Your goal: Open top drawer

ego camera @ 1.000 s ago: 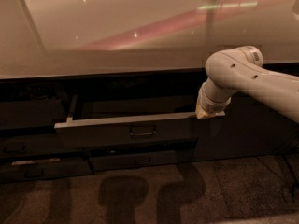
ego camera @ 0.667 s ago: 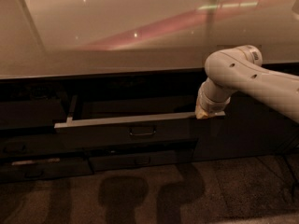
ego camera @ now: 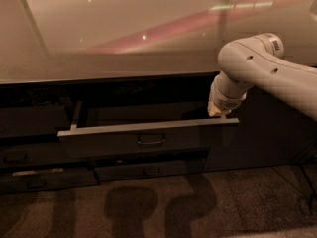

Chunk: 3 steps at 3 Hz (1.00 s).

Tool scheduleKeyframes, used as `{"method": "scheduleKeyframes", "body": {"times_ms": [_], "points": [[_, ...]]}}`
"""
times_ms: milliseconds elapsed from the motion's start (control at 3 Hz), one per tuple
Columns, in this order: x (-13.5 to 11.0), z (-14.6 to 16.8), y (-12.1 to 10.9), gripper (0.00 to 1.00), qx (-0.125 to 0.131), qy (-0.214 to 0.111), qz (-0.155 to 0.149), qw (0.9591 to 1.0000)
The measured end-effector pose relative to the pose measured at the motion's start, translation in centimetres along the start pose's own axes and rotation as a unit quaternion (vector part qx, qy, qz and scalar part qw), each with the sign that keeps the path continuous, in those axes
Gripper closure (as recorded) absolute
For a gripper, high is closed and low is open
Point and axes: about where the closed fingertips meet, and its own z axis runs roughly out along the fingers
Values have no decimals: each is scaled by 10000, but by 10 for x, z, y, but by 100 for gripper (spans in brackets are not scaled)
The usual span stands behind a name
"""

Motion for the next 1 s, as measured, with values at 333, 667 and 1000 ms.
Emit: {"method": "scheduleKeyframes", "body": {"times_ms": [333, 667, 1000], "points": [[-55, -14, -39, 100, 88, 238, -300, 9992], [-55, -14, -39, 100, 87, 238, -300, 9992], [-37, 20, -34, 100, -108, 348, -216, 9991]]}}
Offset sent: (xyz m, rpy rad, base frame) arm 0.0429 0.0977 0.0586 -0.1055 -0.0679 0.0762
